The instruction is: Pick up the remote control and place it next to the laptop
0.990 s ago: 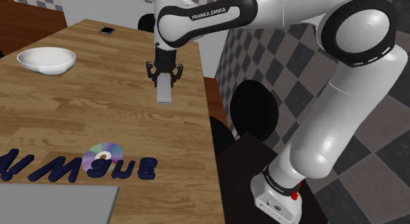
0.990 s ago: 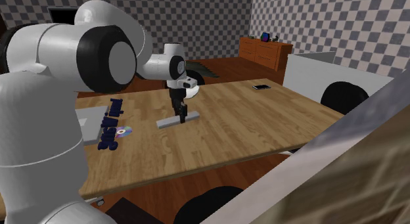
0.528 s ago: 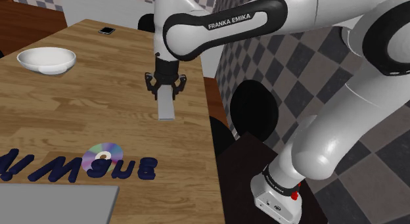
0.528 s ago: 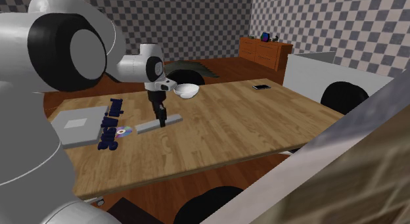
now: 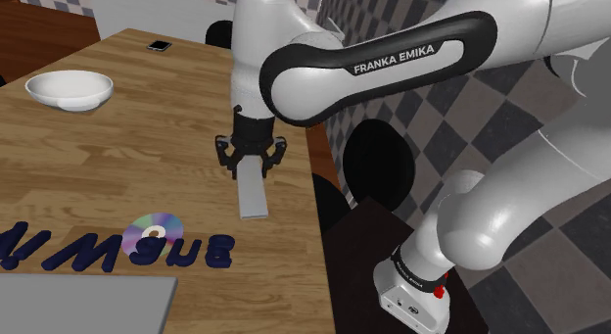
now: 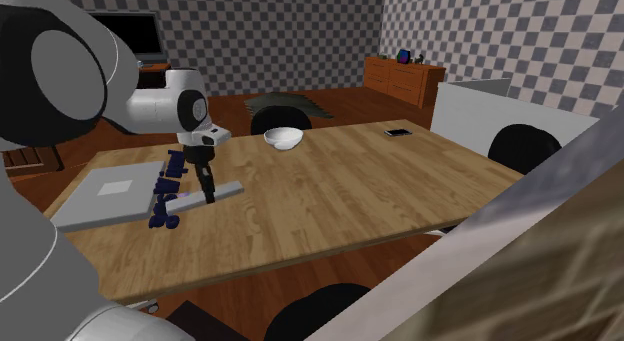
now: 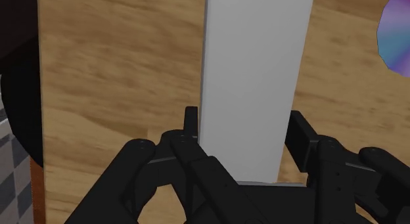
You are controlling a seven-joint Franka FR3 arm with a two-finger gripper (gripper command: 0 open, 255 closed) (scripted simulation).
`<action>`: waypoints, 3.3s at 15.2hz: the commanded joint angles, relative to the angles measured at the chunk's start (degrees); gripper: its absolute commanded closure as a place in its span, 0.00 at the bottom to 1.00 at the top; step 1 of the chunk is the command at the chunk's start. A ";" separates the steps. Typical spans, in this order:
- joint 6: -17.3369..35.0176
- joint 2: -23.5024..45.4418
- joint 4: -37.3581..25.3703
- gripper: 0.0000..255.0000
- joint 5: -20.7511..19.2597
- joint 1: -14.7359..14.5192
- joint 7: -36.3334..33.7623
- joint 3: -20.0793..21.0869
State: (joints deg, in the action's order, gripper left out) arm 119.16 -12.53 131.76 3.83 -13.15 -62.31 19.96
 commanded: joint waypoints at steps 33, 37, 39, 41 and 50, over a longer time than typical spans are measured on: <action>12.99 -0.43 12.21 1.00 6.18 -10.21 -22.77 17.74; 12.99 -0.42 12.21 1.00 6.17 -10.22 -22.78 17.73; 12.99 -0.42 12.21 1.00 6.17 -10.22 -22.78 17.73; 12.99 -0.43 12.22 0.00 6.18 -10.22 -22.77 17.72; 4.52 -5.53 8.39 0.00 8.09 -11.07 -20.98 15.71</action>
State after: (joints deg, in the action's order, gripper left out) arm 124.57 -17.64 140.55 11.78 -24.14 -83.41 35.85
